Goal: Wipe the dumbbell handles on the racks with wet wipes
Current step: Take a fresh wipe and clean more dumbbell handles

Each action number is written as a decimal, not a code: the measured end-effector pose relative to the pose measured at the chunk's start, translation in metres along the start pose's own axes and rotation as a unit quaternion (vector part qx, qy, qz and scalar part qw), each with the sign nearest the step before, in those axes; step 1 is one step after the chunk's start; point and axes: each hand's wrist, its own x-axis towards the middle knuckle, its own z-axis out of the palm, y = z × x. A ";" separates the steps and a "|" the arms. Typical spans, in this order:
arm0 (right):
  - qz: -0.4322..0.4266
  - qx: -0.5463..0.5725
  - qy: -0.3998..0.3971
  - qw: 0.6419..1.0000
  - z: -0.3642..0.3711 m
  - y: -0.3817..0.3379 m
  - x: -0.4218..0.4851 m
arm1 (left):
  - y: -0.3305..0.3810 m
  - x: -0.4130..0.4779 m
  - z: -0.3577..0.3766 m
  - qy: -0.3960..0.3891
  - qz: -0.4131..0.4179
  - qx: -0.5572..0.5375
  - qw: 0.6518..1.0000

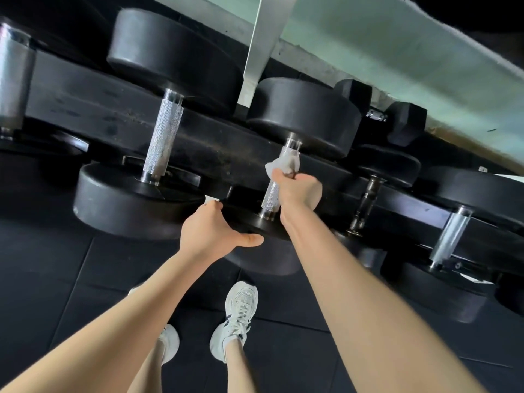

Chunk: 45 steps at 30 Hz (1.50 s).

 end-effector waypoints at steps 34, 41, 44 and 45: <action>-0.707 -0.525 -0.150 0.450 -0.041 0.013 0.048 | -0.005 -0.001 -0.001 0.011 0.045 0.020 0.999; -0.708 -0.597 -0.219 0.306 -0.049 -0.001 0.048 | -0.008 0.002 0.002 0.007 0.025 0.023 0.999; -0.734 -0.614 -0.168 0.239 -0.037 -0.019 0.058 | -0.009 0.003 0.003 0.007 0.024 0.021 0.999; -0.744 -0.605 -0.143 0.245 -0.034 -0.025 0.061 | -0.009 0.003 0.003 0.007 0.023 0.022 0.999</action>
